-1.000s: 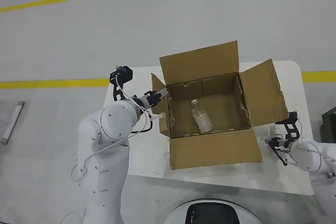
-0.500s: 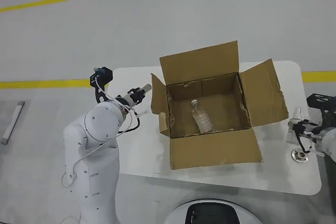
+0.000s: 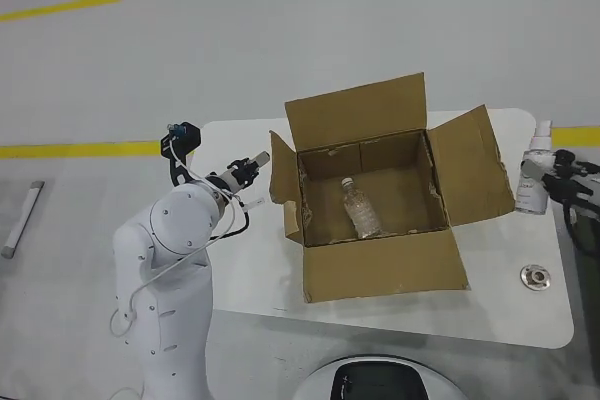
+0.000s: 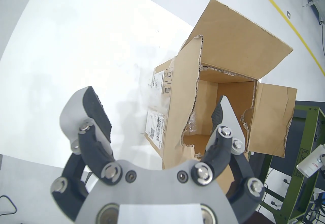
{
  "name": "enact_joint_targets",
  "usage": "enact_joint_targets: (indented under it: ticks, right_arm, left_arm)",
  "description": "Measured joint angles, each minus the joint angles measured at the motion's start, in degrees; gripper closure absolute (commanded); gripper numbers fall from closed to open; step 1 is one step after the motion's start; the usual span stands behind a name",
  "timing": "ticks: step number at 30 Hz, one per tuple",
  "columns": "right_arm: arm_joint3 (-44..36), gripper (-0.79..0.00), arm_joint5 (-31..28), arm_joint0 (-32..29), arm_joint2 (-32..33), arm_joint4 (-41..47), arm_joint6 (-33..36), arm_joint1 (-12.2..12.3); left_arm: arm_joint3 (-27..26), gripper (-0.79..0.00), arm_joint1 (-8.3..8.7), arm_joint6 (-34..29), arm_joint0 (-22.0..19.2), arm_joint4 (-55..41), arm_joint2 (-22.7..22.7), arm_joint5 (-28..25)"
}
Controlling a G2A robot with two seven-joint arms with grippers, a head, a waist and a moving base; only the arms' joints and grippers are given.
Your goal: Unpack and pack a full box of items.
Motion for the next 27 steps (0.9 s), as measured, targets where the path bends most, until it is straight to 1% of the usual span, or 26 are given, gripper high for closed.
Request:
enact_joint_targets:
  ticks: [3, 6, 10, 12, 15, 20, 23, 27]
  right_arm:
    - [0.2, 0.000, -0.8, 1.6, -4.0, 4.0, -0.3, 0.0]
    - [2.5, 0.000, -2.0, 3.5, -8.3, 10.9, -0.9, -0.1]
    - [7.9, 0.000, -3.7, 5.5, -12.8, 18.5, -2.6, -0.3]
    - [10.5, 0.000, -4.1, 6.3, -14.3, 21.4, -3.3, -0.4]
    - [14.5, 0.000, -4.3, 7.2, -15.9, 28.0, -3.5, -0.6]
    - [14.2, 0.000, -4.3, 7.2, -15.8, 26.5, -3.5, -0.6]
    - [14.2, 0.000, -4.3, 7.2, -15.8, 26.6, -3.5, -0.6]
    - [14.2, 0.000, -4.3, 7.1, -15.8, 26.5, -3.6, -0.6]
  left_arm:
    - [0.0, -0.785, 0.00, 0.0, 0.0, 0.0, 0.0, 0.0]
    - [0.0, -0.785, 0.00, 0.0, 0.0, 0.0, 0.0, 0.0]
    - [0.0, -0.785, 0.00, 0.0, 0.0, 0.0, 0.0, 0.0]
    - [0.0, -0.785, 0.00, 0.0, 0.0, 0.0, 0.0, 0.0]
    - [0.0, -0.785, 0.00, 0.0, 0.0, 0.0, 0.0, 0.0]
    - [0.0, -0.785, 0.01, 0.4, 0.3, -0.1, -0.1, -0.2]
    - [-0.8, -0.785, 0.17, 3.6, 2.4, -0.6, -1.5, -0.1]
    - [-2.5, -0.785, 0.49, 5.0, 4.7, -0.5, -4.2, 1.3]
